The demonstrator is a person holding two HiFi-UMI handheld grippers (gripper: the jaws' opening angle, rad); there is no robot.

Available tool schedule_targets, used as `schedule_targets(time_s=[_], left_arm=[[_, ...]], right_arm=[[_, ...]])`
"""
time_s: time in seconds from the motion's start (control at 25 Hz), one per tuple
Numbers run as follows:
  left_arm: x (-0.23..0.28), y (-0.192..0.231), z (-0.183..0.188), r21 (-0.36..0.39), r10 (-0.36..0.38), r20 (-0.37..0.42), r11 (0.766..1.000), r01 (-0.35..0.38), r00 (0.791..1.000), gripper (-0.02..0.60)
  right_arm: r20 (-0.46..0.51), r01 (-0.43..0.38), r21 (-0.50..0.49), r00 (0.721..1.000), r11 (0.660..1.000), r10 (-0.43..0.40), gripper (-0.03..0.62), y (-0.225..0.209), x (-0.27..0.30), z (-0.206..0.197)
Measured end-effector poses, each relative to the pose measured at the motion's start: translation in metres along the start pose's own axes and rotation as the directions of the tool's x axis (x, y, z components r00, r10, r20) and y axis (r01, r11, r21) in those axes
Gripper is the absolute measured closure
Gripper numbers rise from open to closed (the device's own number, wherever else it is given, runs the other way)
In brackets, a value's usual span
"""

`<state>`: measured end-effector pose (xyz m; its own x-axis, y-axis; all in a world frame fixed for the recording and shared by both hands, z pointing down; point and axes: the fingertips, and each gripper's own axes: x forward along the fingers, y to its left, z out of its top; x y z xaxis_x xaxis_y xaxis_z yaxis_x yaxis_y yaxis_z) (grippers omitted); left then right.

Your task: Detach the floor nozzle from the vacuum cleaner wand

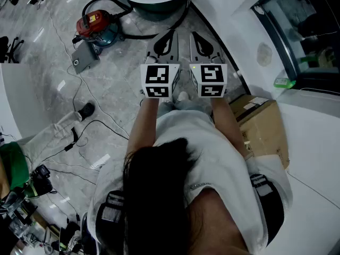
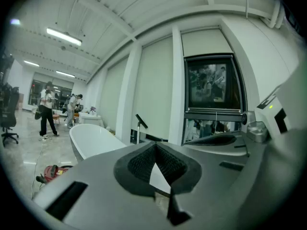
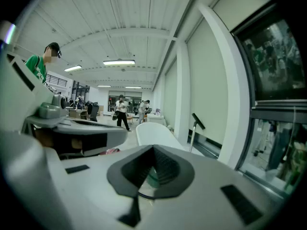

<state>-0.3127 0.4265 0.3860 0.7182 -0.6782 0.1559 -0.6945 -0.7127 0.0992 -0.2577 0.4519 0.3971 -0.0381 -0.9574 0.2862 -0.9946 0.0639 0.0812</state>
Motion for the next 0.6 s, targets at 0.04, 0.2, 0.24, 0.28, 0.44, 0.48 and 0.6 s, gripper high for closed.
schedule_targets(time_s=[0.04,0.2,0.24,0.28,0.44,0.48,0.6], left_arm=[[0.0,0.001,0.001,-0.002,0.001,0.001,1.0,-0.001,1.0,0.578],[0.002,0.001,0.001,-0.008,0.0,0.001,1.0,0.0,1.0,0.578],[0.003,0.0,0.0,-0.008,-0.001,0.0,1.0,0.001,1.0,0.578],[0.004,-0.002,-0.001,-0.007,-0.001,-0.002,1.0,0.001,1.0,0.578],[0.013,-0.015,0.001,-0.011,-0.008,-0.003,1.0,0.008,1.0,0.578],[0.016,-0.019,0.002,-0.01,-0.009,-0.002,1.0,0.009,1.0,0.578],[0.026,-0.027,0.004,-0.014,-0.007,0.0,1.0,0.007,1.0,0.578]], right_arm=[[0.002,0.001,0.0,1.0,1.0,-0.001,0.579,0.0,0.001,0.001],[0.007,-0.001,0.003,1.0,1.0,0.001,0.58,-0.001,0.003,0.003],[0.007,-0.004,0.003,1.0,1.0,0.004,0.579,-0.002,0.003,0.003],[0.006,-0.008,0.001,1.0,1.0,0.008,0.58,-0.003,0.002,0.003],[0.015,-0.023,0.016,1.0,1.0,0.023,0.579,-0.015,-0.002,0.003],[0.021,-0.021,0.022,1.0,1.0,0.021,0.579,-0.021,-0.003,0.003],[0.03,-0.016,0.024,0.999,1.0,0.016,0.579,-0.036,-0.005,0.002]])
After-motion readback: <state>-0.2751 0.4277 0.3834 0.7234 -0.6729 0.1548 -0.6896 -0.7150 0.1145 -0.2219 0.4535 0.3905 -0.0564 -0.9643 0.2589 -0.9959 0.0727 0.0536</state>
